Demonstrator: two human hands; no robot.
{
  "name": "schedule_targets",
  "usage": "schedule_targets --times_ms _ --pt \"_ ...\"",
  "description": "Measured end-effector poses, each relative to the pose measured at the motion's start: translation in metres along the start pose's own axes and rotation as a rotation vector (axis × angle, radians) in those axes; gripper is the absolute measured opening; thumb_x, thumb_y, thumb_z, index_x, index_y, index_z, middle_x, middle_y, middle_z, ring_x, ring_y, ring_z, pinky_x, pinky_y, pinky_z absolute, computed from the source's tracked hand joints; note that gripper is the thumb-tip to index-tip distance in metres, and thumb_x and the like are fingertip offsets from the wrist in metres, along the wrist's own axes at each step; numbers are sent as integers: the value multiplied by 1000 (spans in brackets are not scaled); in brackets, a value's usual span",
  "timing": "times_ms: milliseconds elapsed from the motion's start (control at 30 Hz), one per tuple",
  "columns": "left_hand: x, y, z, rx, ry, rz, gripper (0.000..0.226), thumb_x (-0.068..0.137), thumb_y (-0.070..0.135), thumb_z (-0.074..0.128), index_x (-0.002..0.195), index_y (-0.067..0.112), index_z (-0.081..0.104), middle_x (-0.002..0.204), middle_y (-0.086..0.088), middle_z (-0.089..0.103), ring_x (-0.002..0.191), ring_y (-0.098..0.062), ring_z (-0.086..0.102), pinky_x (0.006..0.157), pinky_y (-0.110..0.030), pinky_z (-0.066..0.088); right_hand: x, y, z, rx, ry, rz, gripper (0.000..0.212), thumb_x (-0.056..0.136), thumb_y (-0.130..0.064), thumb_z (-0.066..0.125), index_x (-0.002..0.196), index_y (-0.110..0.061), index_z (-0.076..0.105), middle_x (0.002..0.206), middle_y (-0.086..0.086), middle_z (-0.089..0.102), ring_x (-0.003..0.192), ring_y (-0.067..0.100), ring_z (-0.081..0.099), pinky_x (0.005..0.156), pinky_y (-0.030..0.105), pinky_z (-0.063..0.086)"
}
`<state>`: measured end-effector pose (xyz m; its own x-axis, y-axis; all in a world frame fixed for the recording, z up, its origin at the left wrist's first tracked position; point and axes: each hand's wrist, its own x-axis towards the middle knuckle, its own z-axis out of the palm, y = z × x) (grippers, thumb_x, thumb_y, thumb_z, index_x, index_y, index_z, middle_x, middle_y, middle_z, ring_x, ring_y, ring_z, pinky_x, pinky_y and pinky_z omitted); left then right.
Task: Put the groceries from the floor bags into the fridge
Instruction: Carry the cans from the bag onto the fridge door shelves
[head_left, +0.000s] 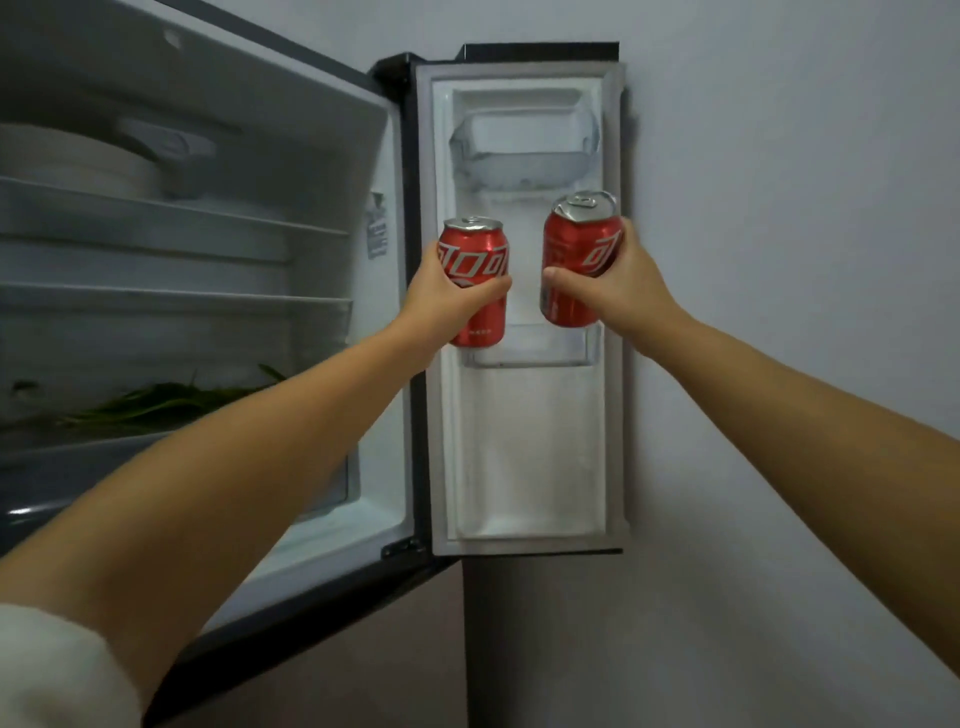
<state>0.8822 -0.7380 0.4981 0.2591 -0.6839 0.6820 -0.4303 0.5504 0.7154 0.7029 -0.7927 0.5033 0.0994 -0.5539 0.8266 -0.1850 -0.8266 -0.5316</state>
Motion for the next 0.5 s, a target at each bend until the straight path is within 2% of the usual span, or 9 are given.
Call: schedule_targets --times_ms 167,300,400,500 --pt "68 -12 29 -13 -3 57 69 77 25 75 133 20 35 110 7 52 102 -11 52 88 -29 41 52 31 23 -74 49 25 70 72 -27 80 128 -13 42 109 -7 55 97 7 55 69 6 37" --pt "84 -50 45 13 -18 8 71 74 29 78 131 19 38 114 4 56 102 -13 56 89 -32 47 58 70 41 -116 32 51 69 69 -32 82 126 -13 48 112 -2 63 96 9 60 77 14 47" --pt "83 -67 48 51 -45 -20 67 77 33 75 131 20 38 114 5 55 104 -15 56 85 -32 47 54 87 47 -110 14 73 65 72 -31 81 123 -9 47 109 -1 61 93 9 60 76 13 48" --pt "83 -70 50 84 -69 -39 71 78 39 73 135 19 34 123 -1 54 110 -19 56 90 -36 48 51 91 47 -78 8 95 64 77 -34 77 126 -10 43 107 -5 56 88 5 57 62 2 44"
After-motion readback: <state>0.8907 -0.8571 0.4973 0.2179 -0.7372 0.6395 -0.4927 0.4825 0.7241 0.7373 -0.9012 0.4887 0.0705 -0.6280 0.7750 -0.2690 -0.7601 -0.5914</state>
